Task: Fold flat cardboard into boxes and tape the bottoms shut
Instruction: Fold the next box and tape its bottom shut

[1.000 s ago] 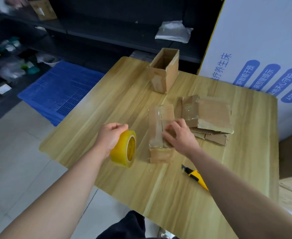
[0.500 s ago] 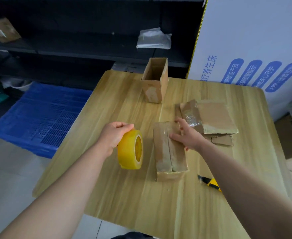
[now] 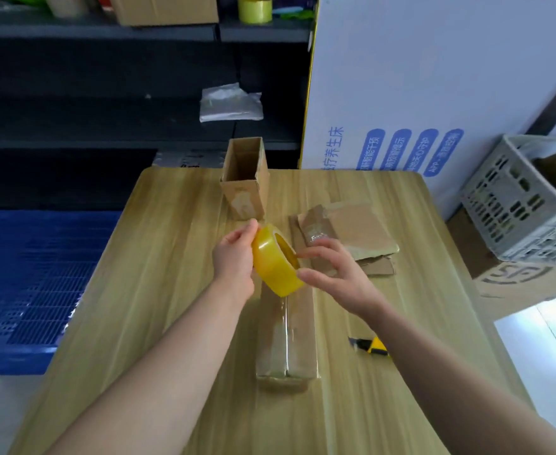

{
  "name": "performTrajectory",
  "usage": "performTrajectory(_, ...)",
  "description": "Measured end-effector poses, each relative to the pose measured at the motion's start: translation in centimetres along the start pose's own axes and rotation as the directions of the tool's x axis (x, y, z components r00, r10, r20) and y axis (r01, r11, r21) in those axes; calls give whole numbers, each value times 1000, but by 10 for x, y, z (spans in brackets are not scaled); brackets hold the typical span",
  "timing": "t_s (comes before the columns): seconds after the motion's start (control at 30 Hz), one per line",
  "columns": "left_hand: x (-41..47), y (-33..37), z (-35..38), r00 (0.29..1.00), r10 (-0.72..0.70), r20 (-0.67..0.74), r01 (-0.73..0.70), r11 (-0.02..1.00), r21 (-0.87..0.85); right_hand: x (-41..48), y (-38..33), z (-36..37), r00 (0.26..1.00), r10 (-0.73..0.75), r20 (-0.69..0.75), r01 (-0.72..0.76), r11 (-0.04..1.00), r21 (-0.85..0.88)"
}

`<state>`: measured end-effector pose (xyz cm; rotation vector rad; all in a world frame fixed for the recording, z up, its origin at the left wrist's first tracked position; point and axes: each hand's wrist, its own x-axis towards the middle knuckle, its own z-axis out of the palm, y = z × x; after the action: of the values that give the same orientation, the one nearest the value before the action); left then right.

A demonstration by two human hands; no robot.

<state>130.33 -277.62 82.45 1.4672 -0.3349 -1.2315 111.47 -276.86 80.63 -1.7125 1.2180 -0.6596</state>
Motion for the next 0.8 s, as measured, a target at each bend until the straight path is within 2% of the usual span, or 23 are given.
performTrajectory(0.1, -5, -2, 20, 999, -27, 21, 28, 995, -95, 9, -4, -2, 993, -57, 105, 78, 975, -209)
performTrajectory(0.13, -6, -1, 24, 1000, -15, 9, 16, 996, -88, 11, -3, -5, 992, -33, 123, 57, 979, -195)
performTrajectory(0.23, -2, 2, 25, 995, 67, -71, -67, 998, 5, 10, -8, -18, 991, 42, 131, -48, 998, 43)
performTrajectory(0.3, 1, 3, 22, 994, 75, -83, -74, 997, 10, 12, -14, -29, 990, 61, 125, -78, 988, 134)
performTrajectory(0.4, 0, 4, 17, 997, -8, -80, -7, 982, -188, 16, -16, -46, 990, 85, 112, -100, 986, 130)
performTrajectory(0.5, -6, 5, 16, 999, -42, 7, 42, 949, -313, 13, -12, -62, 989, 121, 83, -127, 989, 72)
performTrajectory(0.7, -15, -15, 14, 999, 9, 44, -2, 988, -157, 14, -2, -86, 988, 143, 58, -142, 990, -8)
performTrajectory(0.8, -14, -19, 17, 1000, 19, -6, -20, 987, -160, 16, -1, -87, 988, 140, 63, -135, 988, -79)
